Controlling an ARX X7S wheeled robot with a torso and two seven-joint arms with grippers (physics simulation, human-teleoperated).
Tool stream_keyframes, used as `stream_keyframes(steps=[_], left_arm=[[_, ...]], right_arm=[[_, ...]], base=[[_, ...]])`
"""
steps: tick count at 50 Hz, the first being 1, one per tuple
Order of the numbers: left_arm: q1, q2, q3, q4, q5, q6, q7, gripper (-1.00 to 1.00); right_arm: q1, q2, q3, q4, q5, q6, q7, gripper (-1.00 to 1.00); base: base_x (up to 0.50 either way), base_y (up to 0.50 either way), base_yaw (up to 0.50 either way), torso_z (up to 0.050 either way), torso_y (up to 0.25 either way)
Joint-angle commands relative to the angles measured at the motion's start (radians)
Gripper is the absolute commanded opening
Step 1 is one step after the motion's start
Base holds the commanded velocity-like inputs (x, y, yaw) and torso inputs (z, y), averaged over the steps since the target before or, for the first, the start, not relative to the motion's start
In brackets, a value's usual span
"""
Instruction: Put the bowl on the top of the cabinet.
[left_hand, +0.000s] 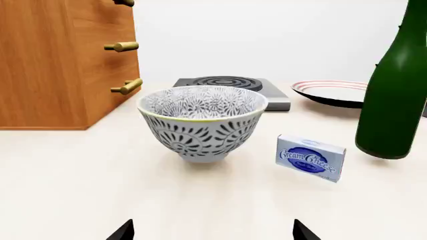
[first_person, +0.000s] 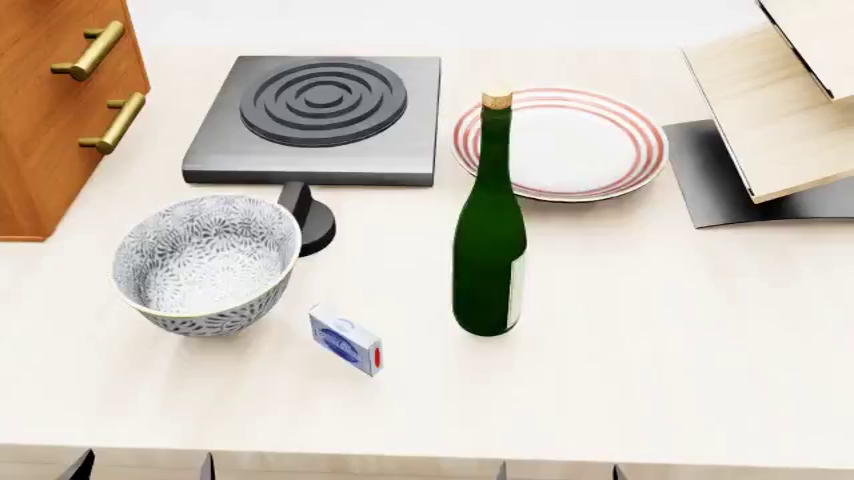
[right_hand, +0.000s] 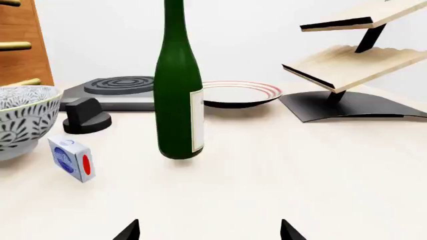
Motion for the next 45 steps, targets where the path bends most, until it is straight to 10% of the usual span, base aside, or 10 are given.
stream_keyframes(steps=[1, 28, 45], left_arm=[[-0.002, -0.022, 0.026, -0.004, -0.022, 0.002, -0.026, 1.0], [-0.101, -0.072, 0.111, 0.422, -0.023, -0.287, -0.135, 1.0], [-0.143, -0.092, 0.127, 0.462, -0.038, -0.339, -0.169, 1.0]], right_arm=[[0.005, 0.026, -0.032, 0.013, 0.026, -0.009, 0.032, 1.0], [0.118, 0.137, -0.048, -0.662, 0.019, 0.477, 0.086, 1.0], [0.141, 0.141, -0.029, -0.648, 0.056, 0.491, 0.104, 1.0]], base=[[0.0, 0.0, 0.0, 0.0, 0.0], [0.0, 0.0, 0.0, 0.0, 0.0], [0.0, 0.0, 0.0, 0.0, 0.0]])
